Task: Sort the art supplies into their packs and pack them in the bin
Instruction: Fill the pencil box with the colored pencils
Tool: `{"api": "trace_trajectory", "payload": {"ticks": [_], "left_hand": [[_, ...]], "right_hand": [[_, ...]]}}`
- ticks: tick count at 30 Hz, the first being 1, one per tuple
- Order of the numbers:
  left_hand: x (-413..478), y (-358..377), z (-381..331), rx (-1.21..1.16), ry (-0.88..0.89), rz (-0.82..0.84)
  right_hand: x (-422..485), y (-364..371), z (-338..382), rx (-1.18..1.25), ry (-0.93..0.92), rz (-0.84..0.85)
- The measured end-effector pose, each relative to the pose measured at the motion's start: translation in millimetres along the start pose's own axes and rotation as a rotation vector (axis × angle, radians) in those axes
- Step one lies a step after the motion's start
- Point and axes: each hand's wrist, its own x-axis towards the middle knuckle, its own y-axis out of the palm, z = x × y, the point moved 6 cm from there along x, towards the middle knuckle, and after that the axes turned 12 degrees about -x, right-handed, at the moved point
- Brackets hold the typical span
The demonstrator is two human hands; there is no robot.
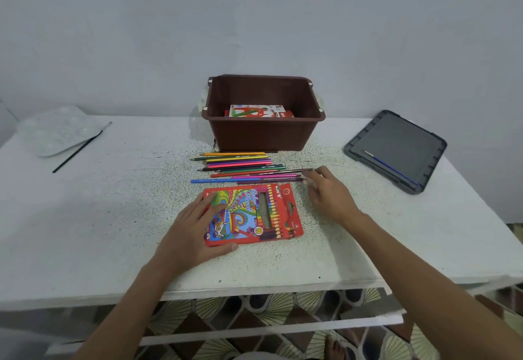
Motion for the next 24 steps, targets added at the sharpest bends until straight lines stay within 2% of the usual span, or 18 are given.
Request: {"api": "trace_trajectory", "payload": {"ticks": [7, 15, 21, 24], "left_hand": [[1.7, 0.1, 0.4, 0.004, -0.010, 0.002], [0.8, -0.1, -0.6, 0.010, -0.012, 0.005], [1.2, -0.5, 0.2, -0.001, -0.032, 0.002], [1.5, -0.6, 0.5, 0.007, -0.042, -0.001]], "right_hand": [[11.7, 7.3, 0.9, -0.156, -0.049, 0.021], [11.1, 2.9, -6.0, -0.155, -0.019, -0.007], [3.1, -17.5, -43.4, -0.140, 0.042, -0.064], [-3.3, -30.9, -60.2, -0.134, -0.002, -0.074]]}}
